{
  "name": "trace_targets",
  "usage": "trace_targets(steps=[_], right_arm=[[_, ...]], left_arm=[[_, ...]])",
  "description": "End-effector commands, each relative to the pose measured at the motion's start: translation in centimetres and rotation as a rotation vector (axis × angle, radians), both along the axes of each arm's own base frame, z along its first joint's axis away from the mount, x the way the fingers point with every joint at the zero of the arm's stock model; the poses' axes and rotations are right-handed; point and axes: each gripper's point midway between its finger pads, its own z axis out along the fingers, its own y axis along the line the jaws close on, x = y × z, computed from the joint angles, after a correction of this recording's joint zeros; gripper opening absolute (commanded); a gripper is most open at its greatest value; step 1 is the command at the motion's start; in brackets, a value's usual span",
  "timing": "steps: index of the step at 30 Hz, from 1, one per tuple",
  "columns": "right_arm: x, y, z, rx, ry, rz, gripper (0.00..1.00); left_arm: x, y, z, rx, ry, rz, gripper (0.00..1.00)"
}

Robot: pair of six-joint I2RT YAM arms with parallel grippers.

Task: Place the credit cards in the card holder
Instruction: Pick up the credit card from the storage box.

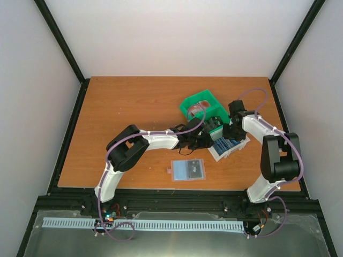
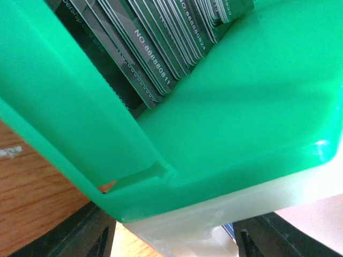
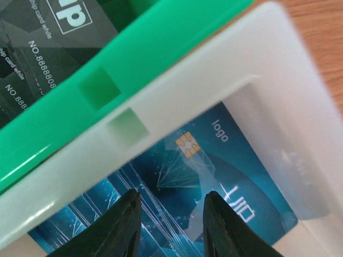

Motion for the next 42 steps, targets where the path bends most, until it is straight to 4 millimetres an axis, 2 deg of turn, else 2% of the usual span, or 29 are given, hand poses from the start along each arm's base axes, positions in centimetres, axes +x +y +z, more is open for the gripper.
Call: trace_targets(steps=[1, 7, 17, 33, 42], right_arm=[[0.9, 0.7, -0.5, -0.007, -0.003, 0.045, 0.34], [1.2, -0.4, -1.1, -0.066, 0.001, 0.006, 0.30], [0.9, -1.2, 0.3, -0.086, -0.015, -0.062, 0.27], [0.6, -2.0, 1.3, -0.093, -0.029, -0.082, 0.27], [1.2, -2.8, 2.1, -0.157, -0.071, -0.037, 0.20]], left_arm=[[-2.5, 3.9, -5.8, 0.198, 0.112, 0.008, 0.61], [-2.7, 4.3, -6.7, 0.219, 0.127, 0.018, 0.60], [-3.1, 5.3, -7.7, 0.253, 0.139, 0.032, 0.59], [-3.2, 5.3, -7.7, 0.250, 0.139, 0.030, 0.59], [-3.3, 5.5, -7.8, 0.252, 0.142, 0.031, 0.58]])
